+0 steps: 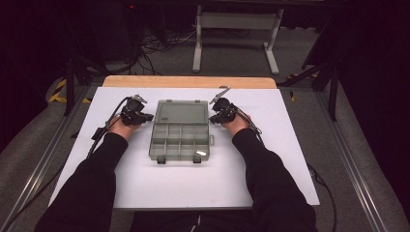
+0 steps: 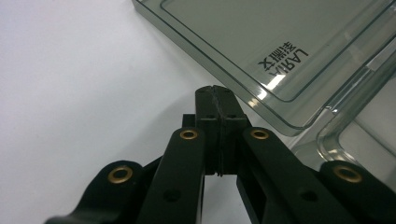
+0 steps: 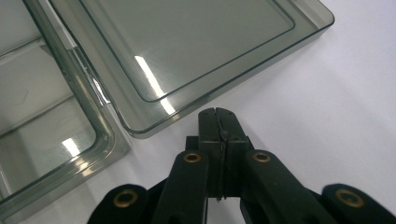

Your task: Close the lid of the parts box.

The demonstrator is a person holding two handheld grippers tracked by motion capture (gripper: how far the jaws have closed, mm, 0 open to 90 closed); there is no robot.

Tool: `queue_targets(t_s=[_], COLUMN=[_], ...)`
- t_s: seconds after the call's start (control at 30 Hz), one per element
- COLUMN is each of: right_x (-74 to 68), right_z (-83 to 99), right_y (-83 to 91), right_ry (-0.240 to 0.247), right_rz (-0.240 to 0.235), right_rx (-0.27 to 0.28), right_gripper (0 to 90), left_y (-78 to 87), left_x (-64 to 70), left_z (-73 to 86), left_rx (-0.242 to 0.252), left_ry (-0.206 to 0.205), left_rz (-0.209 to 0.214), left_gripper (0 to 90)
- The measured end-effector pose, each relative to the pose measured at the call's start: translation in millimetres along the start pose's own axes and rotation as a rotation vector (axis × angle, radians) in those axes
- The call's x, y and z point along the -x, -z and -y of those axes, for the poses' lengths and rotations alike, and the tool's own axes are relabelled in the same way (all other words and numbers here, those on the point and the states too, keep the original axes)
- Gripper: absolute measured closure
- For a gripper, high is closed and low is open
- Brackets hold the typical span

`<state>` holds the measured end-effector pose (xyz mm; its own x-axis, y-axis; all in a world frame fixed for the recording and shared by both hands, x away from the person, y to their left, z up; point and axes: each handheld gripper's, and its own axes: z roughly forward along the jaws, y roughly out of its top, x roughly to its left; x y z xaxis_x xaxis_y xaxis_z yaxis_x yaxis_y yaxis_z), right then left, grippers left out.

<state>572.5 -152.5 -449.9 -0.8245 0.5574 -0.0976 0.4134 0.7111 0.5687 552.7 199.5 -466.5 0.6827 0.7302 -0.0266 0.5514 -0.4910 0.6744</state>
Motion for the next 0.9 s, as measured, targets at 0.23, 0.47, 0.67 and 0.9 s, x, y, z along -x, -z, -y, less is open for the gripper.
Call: queue_targets(t_s=[0.23, 0.47, 0.67, 0.9], right_x=[-1.4, -2.0, -1.9, -2.3], right_z=[0.2, -0.2, -0.3, -0.9], right_y=[0.1, -0.2, -0.3, -0.8], right_ry=[0.004, 0.009, 0.012, 0.020], right_rz=[-0.003, -0.004, -0.004, 0.003], right_rx=[0.003, 0.002, 0.002, 0.000], right_gripper=[90.0, 90.0, 90.0, 90.0], left_y=[-5.1, -5.3, -5.6, -6.0], left_x=[2.1, 0.4, 0.4, 0.7], left_z=[0.4, 1.1, 1.3, 0.5], left_rx=[-0.011, -0.004, -0.004, -0.005], left_ry=[0.004, 0.015, 0.030, 0.047], left_rz=[0.010, 0.015, 0.020, 0.015], left_gripper=[89.8, 89.8, 89.8, 89.8])
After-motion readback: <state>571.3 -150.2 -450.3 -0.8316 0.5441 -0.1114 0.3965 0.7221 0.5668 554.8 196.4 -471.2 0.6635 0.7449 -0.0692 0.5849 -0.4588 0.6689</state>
